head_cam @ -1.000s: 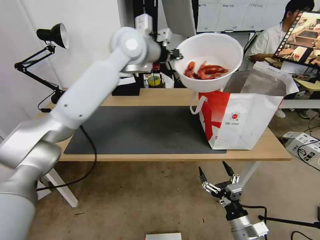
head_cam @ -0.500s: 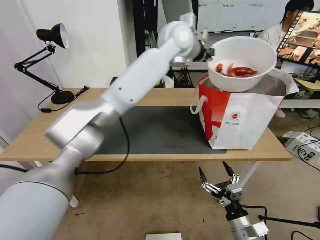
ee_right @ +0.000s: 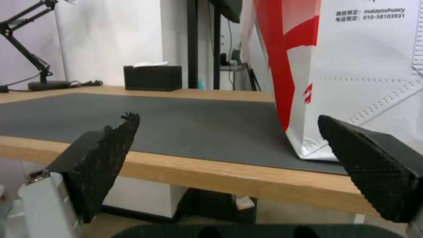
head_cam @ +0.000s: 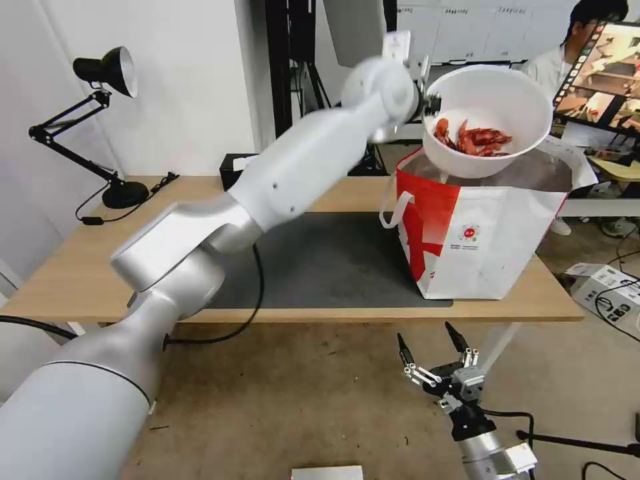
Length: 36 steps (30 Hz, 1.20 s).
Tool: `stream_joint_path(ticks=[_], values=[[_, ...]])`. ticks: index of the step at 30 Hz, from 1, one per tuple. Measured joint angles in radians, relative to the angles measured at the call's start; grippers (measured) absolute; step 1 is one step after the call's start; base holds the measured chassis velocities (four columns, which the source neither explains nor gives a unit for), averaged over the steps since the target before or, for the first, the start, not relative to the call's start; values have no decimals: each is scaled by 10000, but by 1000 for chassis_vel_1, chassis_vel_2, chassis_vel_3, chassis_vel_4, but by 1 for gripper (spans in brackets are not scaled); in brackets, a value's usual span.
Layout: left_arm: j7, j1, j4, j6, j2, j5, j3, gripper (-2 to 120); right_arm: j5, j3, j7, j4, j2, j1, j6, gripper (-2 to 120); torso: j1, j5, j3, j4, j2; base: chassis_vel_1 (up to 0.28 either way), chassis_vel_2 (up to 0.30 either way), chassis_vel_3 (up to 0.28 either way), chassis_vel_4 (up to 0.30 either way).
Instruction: Pick up the trash from the table and place it into the takeout bag.
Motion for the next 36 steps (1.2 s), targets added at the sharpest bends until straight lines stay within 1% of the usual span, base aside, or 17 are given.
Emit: stream_joint_path(ticks=[1,7,9,13,15,16,17,20,25,26,27,28,29,32,33,35,36], values=[[14,69,-184,-63,99,129,156,0,0,0,0,0,0,0,0,100,0,-1,0,1,0,0,0,0,0],[12,123,-469,-89,199,282,398,0,0,0,0,0,0,0,0,100,-1,0,-1,-4,0,0,0,0,0],[90,121,-676,-90,297,261,491,0,0,0,0,0,0,0,0,100,0,0,0,-2,0,0,0,0,0],[229,114,-805,-58,346,60,514,0,0,0,0,0,0,0,0,100,-1,0,-1,-1,0,0,0,0,0],[360,97,-854,73,348,-183,507,0,0,0,0,0,0,0,0,100,-1,0,-1,-2,0,0,0,0,0],[557,69,-910,343,374,-494,481,0,0,0,0,0,0,0,0,100,-1,0,-1,-4,0,0,0,0,0],[557,69,-910,343,374,-494,481,0,0,0,0,0,0,0,0,100,-1,0,-1,-4,0,0,0,0,0],[807,18,-960,763,422,-795,476,0,0,0,0,0,0,0,0,100,-1,0,-1,-3,0,0,0,0,0],[957,21,-966,1042,471,-939,496,0,0,0,0,0,0,0,0,100,-1,0,-1,-3,1,0,0,0,0],[983,59,-990,1133,515,-961,544,5,0,0,0,0,0,-1,0,100,-1,0,-1,-3,1,0,0,0,0],[995,94,-1035,1193,569,-967,586,7,0,0,0,0,0,0,0,100,-1,0,-1,-3,0,0,0,0,0],[1002,147,-1093,1256,629,-984,613,14,0,0,0,0,0,0,0,100,-1,0,-1,-2,0,0,0,0,0],[1002,147,-1093,1256,629,-984,613,14,0,0,0,0,0,0,0,100,-1,0,-1,-2,0,0,0,0,0],[1028,238,-1175,1297,738,-1284,621,29,0,0,0,0,0,0,0,100,-1,0,-1,-2,0,0,0,0,0],[1028,238,-1175,1297,738,-1284,621,29,0,0,0,0,0,0,0,100,-1,0,-1,-2,0,0,0,0,0],[1031,286,-1282,1309,860,-1568,593,40,0,0,0,0,0,0,0,100,-1,0,-1,-3,0,0,0,0,0],[1031,286,-1282,1309,860,-1568,593,40,0,0,0,0,0,0,0,100,-1,0,-1,-3,0,0,0,0,0]])
